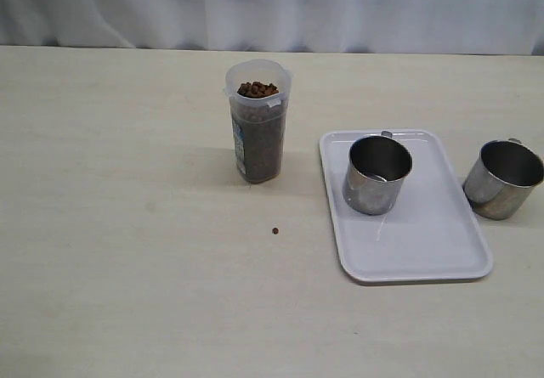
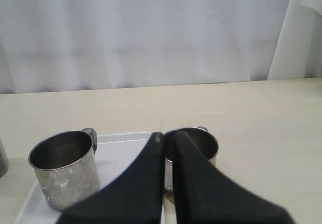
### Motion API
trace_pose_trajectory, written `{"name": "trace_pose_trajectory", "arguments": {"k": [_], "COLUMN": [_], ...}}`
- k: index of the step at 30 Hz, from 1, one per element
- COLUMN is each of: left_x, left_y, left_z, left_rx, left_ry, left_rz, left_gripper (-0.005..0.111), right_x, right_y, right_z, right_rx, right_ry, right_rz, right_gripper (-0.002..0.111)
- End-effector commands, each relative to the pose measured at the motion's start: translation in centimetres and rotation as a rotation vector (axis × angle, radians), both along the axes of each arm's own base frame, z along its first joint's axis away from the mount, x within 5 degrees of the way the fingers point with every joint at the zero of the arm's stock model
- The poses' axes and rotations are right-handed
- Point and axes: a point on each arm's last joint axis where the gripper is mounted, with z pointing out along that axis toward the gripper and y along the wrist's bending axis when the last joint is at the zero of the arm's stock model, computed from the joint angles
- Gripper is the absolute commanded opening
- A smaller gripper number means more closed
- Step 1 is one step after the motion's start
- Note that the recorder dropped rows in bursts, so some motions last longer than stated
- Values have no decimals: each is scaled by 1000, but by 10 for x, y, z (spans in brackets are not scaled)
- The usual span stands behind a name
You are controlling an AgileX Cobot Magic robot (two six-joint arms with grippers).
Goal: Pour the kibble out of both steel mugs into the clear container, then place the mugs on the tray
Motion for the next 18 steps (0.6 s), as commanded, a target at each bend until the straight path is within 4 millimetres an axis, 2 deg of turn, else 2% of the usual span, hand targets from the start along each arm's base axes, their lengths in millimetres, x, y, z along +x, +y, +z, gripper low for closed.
{"name": "trace_pose_trajectory", "arguments": {"k": [1,18], "left_x": [0,0], "left_y": [0,0], "left_z": [-1,-1], "left_rx": [5,15], "left_ry": [-5,-6], "left_rz": [-2,-1], "left_gripper": [0,0], "right_x": [0,0], "right_y": [0,0], "right_z": [1,1], "right_rx": [-6,-6], "right_ry": [-12,-14], "right_rz": [2,2], "right_gripper": [4,4]}}
